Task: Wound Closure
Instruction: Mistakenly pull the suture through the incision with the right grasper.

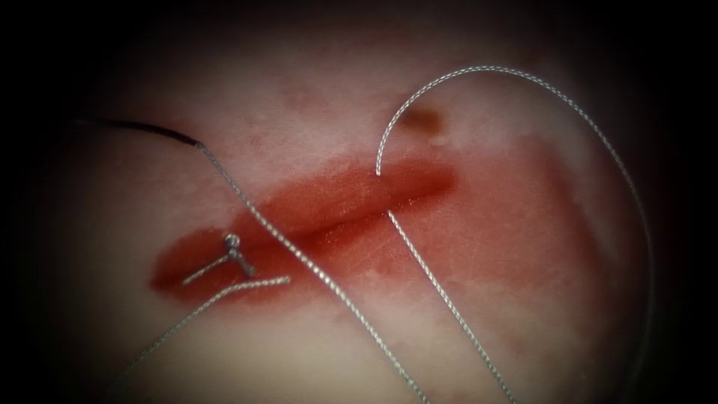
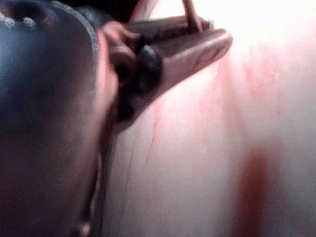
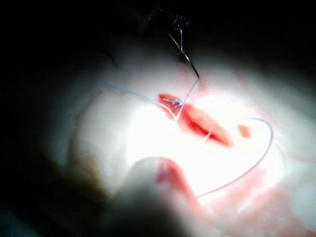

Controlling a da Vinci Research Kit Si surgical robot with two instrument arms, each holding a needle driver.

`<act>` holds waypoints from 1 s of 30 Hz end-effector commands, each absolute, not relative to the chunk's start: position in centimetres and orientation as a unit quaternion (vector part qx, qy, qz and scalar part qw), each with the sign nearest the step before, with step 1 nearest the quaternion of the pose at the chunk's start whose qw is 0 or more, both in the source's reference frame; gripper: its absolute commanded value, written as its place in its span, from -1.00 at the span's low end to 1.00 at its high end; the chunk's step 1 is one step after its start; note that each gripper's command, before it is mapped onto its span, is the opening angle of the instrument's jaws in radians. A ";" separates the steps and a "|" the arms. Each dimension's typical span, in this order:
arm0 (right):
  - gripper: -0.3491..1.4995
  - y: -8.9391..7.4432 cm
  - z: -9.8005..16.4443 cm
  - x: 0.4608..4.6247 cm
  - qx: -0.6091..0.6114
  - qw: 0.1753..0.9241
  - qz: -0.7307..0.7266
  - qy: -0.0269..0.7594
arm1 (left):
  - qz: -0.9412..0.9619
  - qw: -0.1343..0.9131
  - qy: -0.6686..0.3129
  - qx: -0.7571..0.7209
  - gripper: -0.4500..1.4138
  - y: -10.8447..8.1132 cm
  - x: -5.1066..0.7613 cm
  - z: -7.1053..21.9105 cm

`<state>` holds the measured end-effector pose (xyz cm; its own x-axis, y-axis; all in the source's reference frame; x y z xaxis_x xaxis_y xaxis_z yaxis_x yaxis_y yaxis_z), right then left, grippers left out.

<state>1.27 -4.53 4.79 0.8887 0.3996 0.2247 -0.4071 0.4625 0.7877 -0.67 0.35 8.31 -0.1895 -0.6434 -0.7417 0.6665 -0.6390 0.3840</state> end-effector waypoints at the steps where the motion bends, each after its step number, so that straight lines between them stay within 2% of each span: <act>1: -0.60 -4.4 4.7 1.38 0.443 0.864 0.237 0.025 | -0.771 0.426 0.009 0.473 -1.00 0.5 -0.69 8.3; 2: -0.45 -4.2 4.6 1.40 0.423 0.870 0.246 0.064 | -0.771 0.426 0.009 0.473 -1.00 0.5 -0.69 8.3; 3: -0.09 -4.0 4.5 1.43 0.374 0.879 0.272 0.119 | -0.771 0.426 0.009 0.473 -1.00 0.5 -0.69 8.3; 4: 0.02 -3.9 4.5 1.45 0.337 0.883 0.288 0.155 | -0.771 0.426 0.009 0.473 -1.00 0.5 -0.69 8.3; 5: 0.02 -3.7 4.5 1.48 0.292 0.885 0.303 0.200 | -0.771 0.426 0.009 0.473 -1.00 0.5 -0.69 8.3; 7: -0.20 -3.3 4.4 1.59 0.187 0.880 0.350 0.260 | -0.772 0.425 0.008 0.473 -1.00 0.5 -0.70 8.3; 10: -0.07 -3.0 4.3 1.77 0.145 0.889 0.358 0.247 | -0.772 0.425 0.008 0.473 -1.00 0.5 -0.70 8.3; 14: -0.16 -2.8 4.4 2.00 0.106 0.891 0.375 0.234 | -0.772 0.425 0.008 0.473 -1.00 0.5 -0.70 8.3; 16: -0.11 -2.8 4.5 2.10 0.092 0.888 0.380 0.243 | -0.772 0.425 0.008 0.473 -1.00 0.5 -0.70 8.3; 18: -0.40 -2.8 4.6 2.25 0.076 0.870 0.406 0.270 | -0.772 0.425 0.008 0.473 -1.00 0.5 -0.70 8.3; 20: -0.29 -2.8 4.6 2.36 0.062 0.859 0.418 0.289 | -0.772 0.425 0.008 0.473 -1.00 0.5 -0.70 8.3; 23: -0.47 -2.9 4.7 2.48 0.047 0.845 0.437 0.306 | -0.771 0.425 0.009 0.473 -1.00 0.5 -0.71 8.3; 24: -0.60 -3.0 4.7 2.51 0.042 0.842 0.440 0.308 | -0.771 0.425 0.009 0.473 -1.00 0.5 -0.71 8.3; 26: -0.65 -3.0 4.8 2.58 0.027 0.839 0.447 0.309 | -0.772 0.425 0.009 0.473 -1.00 0.5 -0.71 8.3; 29: -0.64 -3.0 4.9 2.70 0.047 0.838 0.456 0.298 | -0.771 0.425 0.010 0.474 -1.00 0.5 -0.72 8.3; 30: -0.18 -3.1 4.9 2.74 0.048 0.844 0.445 0.296 | -0.770 0.426 0.011 0.474 -1.00 0.5 -0.72 8.3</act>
<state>2.61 -3.13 4.92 0.4249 0.7840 -0.4525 -0.7298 0.5924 0.3411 -0.70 0.34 8.32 -0.1873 -0.6411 -0.7443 0.6681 -0.6386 0.3819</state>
